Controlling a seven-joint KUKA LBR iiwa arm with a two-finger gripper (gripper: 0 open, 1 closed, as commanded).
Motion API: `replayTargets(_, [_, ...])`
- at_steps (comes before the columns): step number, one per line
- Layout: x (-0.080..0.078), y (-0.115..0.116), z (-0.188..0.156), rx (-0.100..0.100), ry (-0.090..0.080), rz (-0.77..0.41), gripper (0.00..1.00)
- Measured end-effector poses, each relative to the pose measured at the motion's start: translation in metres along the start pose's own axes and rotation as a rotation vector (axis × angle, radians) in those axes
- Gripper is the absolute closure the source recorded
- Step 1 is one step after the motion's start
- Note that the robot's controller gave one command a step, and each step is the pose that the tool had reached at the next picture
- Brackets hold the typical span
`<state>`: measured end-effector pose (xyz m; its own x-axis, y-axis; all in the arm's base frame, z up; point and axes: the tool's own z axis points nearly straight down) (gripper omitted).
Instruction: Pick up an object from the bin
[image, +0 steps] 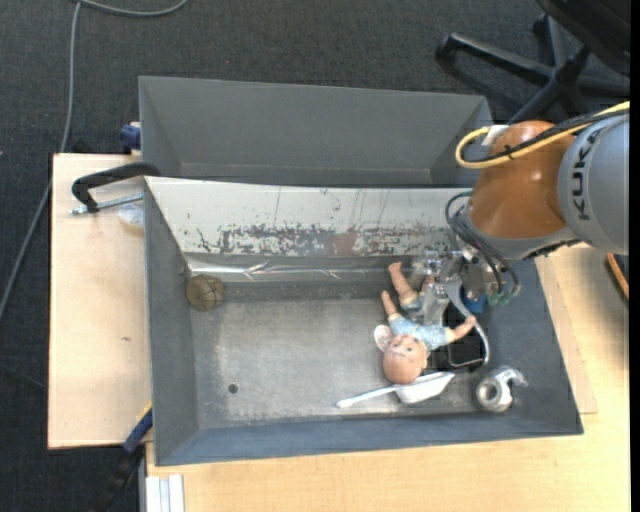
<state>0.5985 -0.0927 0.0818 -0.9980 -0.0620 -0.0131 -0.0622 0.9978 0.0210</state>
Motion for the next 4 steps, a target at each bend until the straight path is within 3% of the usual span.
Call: replayTargets(4, [-0.0003,0.0058,0.0087,-0.015,-0.006,0.016,1.0])
